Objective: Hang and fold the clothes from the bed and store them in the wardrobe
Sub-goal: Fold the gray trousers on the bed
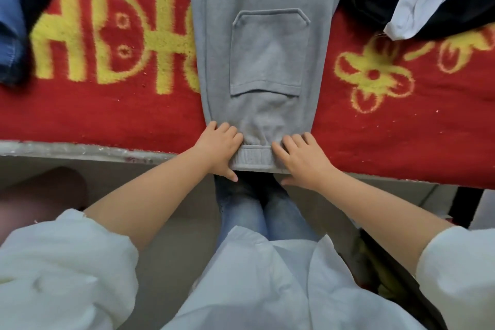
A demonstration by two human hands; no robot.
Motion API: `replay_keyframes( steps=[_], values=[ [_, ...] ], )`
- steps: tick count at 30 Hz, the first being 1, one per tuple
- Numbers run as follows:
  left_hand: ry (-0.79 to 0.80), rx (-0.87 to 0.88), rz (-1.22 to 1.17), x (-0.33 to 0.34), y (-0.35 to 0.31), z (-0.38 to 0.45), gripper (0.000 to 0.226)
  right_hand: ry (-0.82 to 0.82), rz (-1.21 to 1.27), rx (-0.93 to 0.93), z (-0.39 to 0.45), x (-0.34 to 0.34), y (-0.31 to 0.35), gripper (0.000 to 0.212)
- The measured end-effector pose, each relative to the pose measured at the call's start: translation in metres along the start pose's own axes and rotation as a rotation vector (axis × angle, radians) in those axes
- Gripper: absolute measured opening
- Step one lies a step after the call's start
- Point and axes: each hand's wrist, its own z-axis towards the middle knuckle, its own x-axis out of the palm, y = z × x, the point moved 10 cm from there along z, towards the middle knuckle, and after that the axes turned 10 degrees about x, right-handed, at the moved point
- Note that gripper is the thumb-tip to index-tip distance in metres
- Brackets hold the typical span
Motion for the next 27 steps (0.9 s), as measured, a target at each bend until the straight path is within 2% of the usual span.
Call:
replay_keyframes(
  steps=[1,3,5,9,11,12,14,17,22,24,27],
  values=[
    [-0.054,-0.032,-0.062,-0.002,0.001,-0.005,0.081,-0.034,-0.027,0.031,0.002,-0.003,0.002,0.104],
    [-0.124,-0.108,-0.134,0.000,0.004,-0.011,0.080,-0.087,-0.048,0.097,0.005,-0.007,0.004,0.090],
    [-0.148,-0.141,-0.172,0.002,-0.003,-0.009,0.066,-0.093,-0.038,0.122,0.007,-0.008,0.004,0.076],
    [-0.249,-0.040,0.024,-0.013,-0.020,-0.006,0.039,-0.067,-0.044,0.065,0.007,-0.004,0.000,0.069],
    [-0.133,0.038,0.120,0.002,-0.033,-0.002,0.028,-0.056,-0.084,0.088,0.003,-0.008,-0.001,0.062],
    [-0.072,0.056,0.143,0.013,-0.038,-0.001,0.026,-0.016,-0.108,0.084,0.000,-0.008,0.004,0.061],
    [-0.071,0.068,0.141,0.019,-0.040,-0.001,0.029,0.118,-0.122,0.057,-0.005,0.003,0.016,0.055],
    [-0.020,0.097,0.114,0.029,-0.044,-0.003,0.042,0.228,-0.131,0.017,-0.009,0.007,0.029,0.052],
    [0.112,0.171,0.002,0.044,-0.055,-0.011,0.073,0.474,-0.160,-0.033,-0.019,0.034,0.042,0.066],
    [0.141,0.162,-0.075,0.042,-0.055,-0.010,0.071,0.605,-0.115,0.019,-0.024,0.040,0.035,0.071],
    [0.116,0.125,-0.275,0.027,-0.038,-0.012,0.050,0.752,0.005,0.074,-0.021,0.028,0.021,0.060]
  ],
)
